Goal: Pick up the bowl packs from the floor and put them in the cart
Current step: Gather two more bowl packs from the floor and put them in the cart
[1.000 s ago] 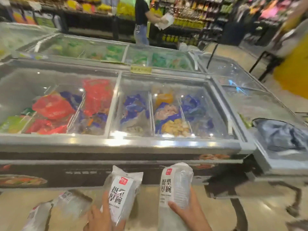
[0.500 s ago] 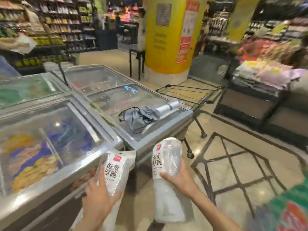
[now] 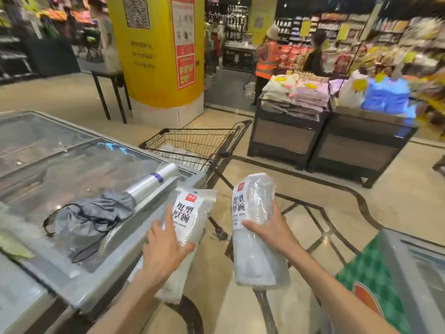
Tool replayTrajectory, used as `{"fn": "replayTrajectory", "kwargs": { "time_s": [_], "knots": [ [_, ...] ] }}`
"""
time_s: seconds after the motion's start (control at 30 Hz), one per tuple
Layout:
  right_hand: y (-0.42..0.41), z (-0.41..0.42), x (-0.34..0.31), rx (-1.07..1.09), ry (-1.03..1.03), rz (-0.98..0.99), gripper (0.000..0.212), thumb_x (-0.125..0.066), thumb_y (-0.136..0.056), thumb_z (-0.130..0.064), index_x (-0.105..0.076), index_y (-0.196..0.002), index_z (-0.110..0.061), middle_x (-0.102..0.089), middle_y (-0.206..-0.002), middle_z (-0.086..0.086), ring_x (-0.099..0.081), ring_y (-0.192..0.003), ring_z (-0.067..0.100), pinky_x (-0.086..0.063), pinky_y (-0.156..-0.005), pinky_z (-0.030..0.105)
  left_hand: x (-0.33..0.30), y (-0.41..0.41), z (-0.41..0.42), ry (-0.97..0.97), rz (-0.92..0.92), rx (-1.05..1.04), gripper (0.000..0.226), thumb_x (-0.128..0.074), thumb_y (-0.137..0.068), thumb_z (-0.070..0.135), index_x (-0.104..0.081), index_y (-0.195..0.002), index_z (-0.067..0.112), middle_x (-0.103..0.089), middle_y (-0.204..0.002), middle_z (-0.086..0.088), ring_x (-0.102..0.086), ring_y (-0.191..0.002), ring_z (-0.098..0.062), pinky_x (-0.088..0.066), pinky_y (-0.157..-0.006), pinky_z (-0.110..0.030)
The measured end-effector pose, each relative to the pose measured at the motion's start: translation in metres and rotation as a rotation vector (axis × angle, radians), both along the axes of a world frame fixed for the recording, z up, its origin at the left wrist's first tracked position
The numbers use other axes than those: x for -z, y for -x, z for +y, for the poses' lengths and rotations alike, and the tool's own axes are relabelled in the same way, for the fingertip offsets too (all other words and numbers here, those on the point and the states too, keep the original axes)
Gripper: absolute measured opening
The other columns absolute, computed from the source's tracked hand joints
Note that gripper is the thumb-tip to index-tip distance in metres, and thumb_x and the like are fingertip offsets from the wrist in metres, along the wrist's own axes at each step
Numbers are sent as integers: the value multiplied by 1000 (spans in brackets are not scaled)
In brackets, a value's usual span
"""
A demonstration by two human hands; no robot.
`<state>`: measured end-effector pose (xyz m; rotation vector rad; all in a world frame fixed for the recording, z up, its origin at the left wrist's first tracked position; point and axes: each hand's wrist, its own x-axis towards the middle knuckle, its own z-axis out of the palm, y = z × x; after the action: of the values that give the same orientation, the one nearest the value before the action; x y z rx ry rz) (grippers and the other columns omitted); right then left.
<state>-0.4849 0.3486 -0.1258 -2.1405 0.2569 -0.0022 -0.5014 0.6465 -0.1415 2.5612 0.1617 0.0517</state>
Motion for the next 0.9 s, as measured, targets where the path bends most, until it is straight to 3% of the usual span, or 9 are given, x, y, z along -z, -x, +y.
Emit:
{"fn": "replayTrajectory", "kwargs": {
  "time_s": [0.17,0.33,0.47,0.6,0.73,0.9],
  "knots": [
    [-105,-71,0,87,34,14,127,-81,-48,-88,-21,-151,-45,-52,-142,-8,-58,-125,21,-54,-100,55,0,-133,-75,17,4,103,132,-80,-69,62,18,-156,40,-32,-150,-20,-32,-139,-41,-41,-104,-65],
    [-210,-137,-32,180,88,-7,124,-79,-50,-89,-25,-150,-39,-53,-139,-5,-59,-122,24,-56,-97,55,-18,-260,-147,23,-12,197,131,-81,-70,62,16,-156,39,-30,-151,-22,-29,-142,-42,-41,-106,-65],
    [-289,-189,-45,216,95,-48,121,-80,-50,-88,-29,-149,-39,-55,-136,-6,-60,-121,22,-57,-96,53,-33,-346,-197,17,-34,248,133,-80,-69,66,16,-156,39,-35,-144,-19,-40,-133,-38,-46,-102,-60],
    [-379,-241,-53,219,64,-81,107,-87,-62,-71,-35,-147,-32,-57,-132,-6,-62,-114,19,-57,-95,49,-45,-443,-252,35,-75,292,134,-81,-69,64,18,-156,44,-38,-137,-18,-45,-123,-38,-48,-95,-60],
    [-481,-303,-50,173,44,-125,102,-87,-67,-64,-34,-148,-30,-54,-135,-9,-58,-121,18,-52,-103,48,-56,-546,-320,18,-112,297,134,-82,-67,64,16,-156,42,-37,-137,-16,-43,-123,-35,-48,-94,-60],
    [-614,-390,-48,149,79,-103,114,-81,-55,-85,-32,-146,-37,-55,-134,-11,-59,-121,17,-55,-100,50,-75,-673,-407,28,-133,257,131,-79,-67,62,14,-156,43,-40,-137,-18,-46,-122,-38,-50,-93,-57]
  ]
}}
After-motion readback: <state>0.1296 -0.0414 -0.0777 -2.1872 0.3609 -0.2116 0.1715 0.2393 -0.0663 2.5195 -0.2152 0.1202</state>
